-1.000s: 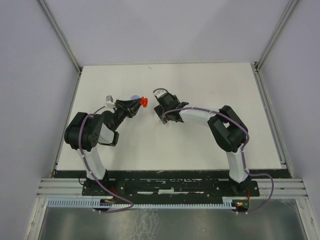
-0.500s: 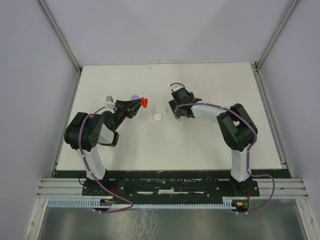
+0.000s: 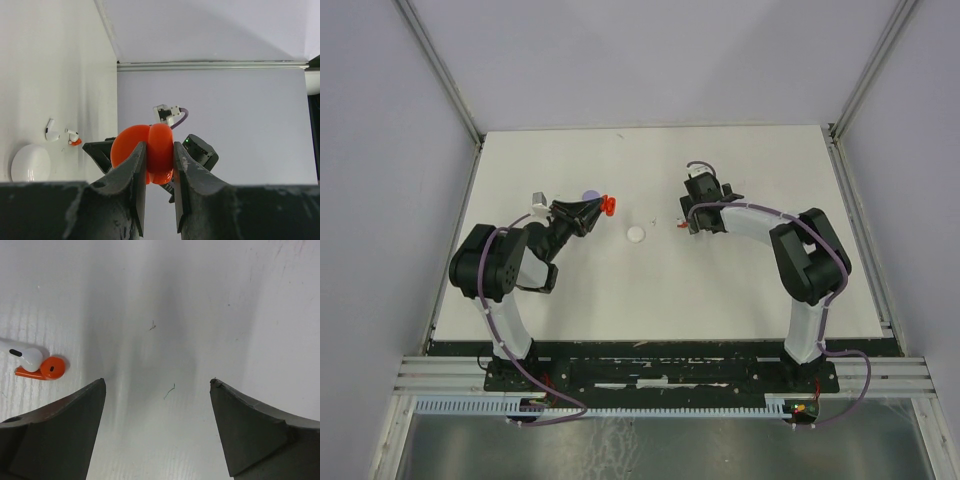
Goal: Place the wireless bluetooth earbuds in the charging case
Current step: Adjust the earbud at the center of the board.
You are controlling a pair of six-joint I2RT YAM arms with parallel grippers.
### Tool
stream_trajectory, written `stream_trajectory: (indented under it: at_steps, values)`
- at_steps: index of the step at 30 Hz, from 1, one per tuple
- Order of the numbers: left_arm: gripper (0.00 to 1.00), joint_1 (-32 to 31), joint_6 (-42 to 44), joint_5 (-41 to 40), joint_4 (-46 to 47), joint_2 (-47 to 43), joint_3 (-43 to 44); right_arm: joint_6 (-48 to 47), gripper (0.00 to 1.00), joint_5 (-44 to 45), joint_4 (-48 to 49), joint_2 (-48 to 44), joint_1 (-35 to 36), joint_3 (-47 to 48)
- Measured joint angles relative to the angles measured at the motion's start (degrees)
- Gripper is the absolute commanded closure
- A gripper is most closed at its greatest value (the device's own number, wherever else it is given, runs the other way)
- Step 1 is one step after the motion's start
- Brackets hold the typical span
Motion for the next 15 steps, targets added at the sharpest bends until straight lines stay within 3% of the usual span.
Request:
stream_trajectory:
  at_steps: [15]
  values:
    - [0.97, 0.0, 0.0, 0.04, 0.0, 0.46, 0.0, 2.12, 0.07, -2.6, -0.09, -0.94, -0.24, -0.46]
